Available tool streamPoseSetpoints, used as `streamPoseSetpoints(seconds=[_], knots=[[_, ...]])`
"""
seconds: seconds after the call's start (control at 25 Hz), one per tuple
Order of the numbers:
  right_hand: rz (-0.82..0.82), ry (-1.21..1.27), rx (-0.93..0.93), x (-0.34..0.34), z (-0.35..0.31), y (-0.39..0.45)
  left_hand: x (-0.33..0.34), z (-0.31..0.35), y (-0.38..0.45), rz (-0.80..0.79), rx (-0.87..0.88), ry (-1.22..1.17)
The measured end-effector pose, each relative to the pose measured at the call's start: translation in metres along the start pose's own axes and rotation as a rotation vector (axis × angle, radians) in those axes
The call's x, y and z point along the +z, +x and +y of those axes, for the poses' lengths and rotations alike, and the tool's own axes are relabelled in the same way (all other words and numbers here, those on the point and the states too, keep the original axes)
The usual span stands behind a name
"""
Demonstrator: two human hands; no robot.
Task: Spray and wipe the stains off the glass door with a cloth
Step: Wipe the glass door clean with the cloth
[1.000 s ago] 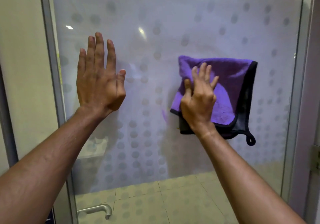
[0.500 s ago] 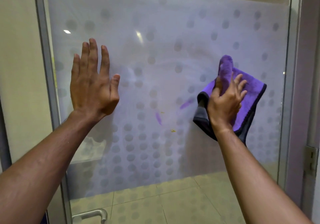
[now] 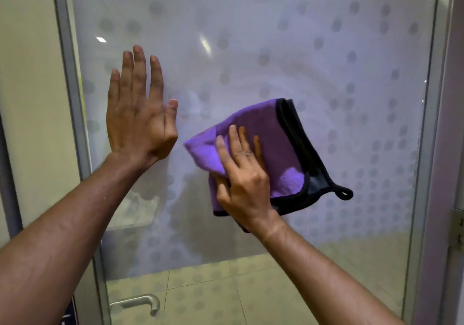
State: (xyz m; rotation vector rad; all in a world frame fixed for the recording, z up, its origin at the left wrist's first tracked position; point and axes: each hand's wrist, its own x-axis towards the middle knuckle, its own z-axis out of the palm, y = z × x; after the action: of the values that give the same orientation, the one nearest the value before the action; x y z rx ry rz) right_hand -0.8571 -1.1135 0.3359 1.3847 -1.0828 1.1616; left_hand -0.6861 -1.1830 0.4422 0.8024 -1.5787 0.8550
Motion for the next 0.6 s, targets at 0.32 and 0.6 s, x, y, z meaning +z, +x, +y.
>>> streamPoseSetpoints(seconds=[0.32,0.6], knots=[[0.095,-0.209,0.142,-0.038,0.094,-0.034,-0.001,-0.001,0.0,-0.008,-0.002,-0.013],[0.272,-0.064,0.432,-0.019,0.078,-0.003,-0.001,-0.001,0.0,-0.009,-0.001,0.018]])
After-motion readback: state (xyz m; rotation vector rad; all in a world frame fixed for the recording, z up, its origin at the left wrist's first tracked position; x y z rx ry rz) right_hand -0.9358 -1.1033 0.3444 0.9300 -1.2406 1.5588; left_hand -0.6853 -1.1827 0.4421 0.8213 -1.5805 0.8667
